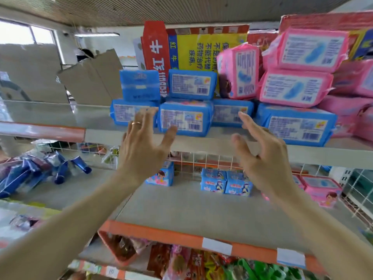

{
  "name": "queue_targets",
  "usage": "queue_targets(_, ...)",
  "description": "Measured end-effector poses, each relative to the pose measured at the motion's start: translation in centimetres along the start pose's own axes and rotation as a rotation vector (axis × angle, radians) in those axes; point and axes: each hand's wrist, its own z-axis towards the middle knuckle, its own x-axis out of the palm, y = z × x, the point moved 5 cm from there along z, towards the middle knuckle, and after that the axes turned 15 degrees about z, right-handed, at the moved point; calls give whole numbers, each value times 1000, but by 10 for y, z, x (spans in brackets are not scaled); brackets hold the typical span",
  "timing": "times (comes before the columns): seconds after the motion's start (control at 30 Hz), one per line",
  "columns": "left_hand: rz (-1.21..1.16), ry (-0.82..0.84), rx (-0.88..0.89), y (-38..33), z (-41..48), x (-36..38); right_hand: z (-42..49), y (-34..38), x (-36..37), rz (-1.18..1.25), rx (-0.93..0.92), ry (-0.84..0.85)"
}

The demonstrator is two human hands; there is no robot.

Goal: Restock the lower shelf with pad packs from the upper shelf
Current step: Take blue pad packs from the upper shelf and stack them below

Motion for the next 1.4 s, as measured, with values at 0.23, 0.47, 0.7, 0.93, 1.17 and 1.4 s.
queue_targets(0.23, -193, 305, -171, 38, 77, 30, 67, -20, 52, 252, 407, -16)
queue_targets(0.47, -203, 390, -93, 36, 93, 49, 89, -38, 81, 259, 621, -22)
queue_targets(0.7, -357, 320, -62, 13, 89, 32, 88, -29, 62, 277, 560, -185)
queue_targets(0.93, -632, 36, -131, -16, 55, 5, 64, -1, 25, 583, 390, -148)
queue_targets(1.17, -755, 1, -173, -39, -10, -1, 7, 2, -14, 648, 204, 16)
queue_targets(1.4, -647, 8, -130, -44, -88, -10, -62, -10, -28, 777, 284, -102)
